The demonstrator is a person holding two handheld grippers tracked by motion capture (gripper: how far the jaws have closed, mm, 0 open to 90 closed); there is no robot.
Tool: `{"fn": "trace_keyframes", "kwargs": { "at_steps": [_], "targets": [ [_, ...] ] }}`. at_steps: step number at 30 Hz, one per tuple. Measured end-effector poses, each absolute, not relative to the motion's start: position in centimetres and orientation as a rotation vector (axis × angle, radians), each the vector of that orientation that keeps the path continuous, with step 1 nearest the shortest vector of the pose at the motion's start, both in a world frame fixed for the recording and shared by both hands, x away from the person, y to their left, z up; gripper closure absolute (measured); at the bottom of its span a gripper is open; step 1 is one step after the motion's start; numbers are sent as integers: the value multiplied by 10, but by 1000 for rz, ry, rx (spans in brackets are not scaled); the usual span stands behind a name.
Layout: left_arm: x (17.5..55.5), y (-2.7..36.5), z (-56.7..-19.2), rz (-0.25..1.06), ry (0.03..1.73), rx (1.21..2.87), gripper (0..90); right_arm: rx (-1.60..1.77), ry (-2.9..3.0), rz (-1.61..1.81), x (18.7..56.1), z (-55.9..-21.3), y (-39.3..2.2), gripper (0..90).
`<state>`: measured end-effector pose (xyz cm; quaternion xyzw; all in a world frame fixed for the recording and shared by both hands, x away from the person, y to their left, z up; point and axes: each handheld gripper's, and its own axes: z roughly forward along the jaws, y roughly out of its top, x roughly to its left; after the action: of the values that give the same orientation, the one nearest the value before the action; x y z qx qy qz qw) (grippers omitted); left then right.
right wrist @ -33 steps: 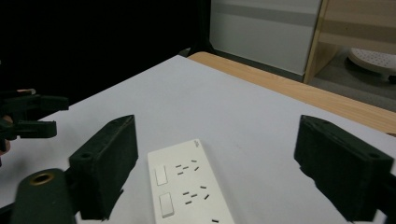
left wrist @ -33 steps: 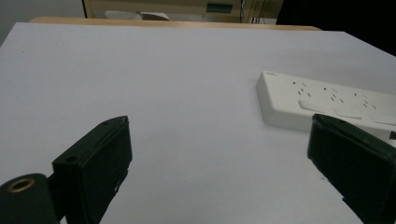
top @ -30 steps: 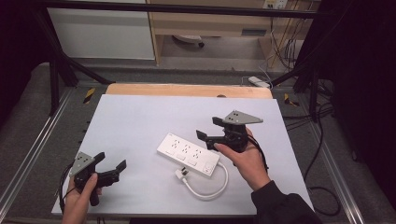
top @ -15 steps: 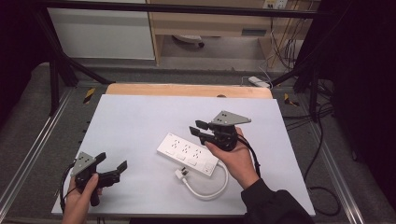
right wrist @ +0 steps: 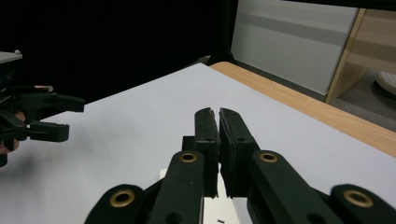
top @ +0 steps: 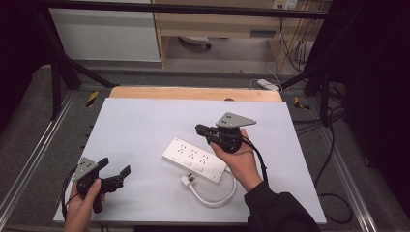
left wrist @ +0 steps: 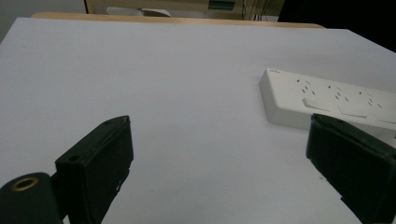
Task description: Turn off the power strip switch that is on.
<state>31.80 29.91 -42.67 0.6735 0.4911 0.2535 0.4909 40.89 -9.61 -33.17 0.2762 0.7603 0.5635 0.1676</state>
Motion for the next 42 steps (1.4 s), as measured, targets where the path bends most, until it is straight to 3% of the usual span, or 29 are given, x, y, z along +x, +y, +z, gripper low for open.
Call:
{"fn": "trace_keyframes", "kwargs": {
  "at_steps": [42],
  "targets": [
    [317,296,-427,605,1177,1684,74,786,2341,1506,430,-362,-42,900]
  ]
}}
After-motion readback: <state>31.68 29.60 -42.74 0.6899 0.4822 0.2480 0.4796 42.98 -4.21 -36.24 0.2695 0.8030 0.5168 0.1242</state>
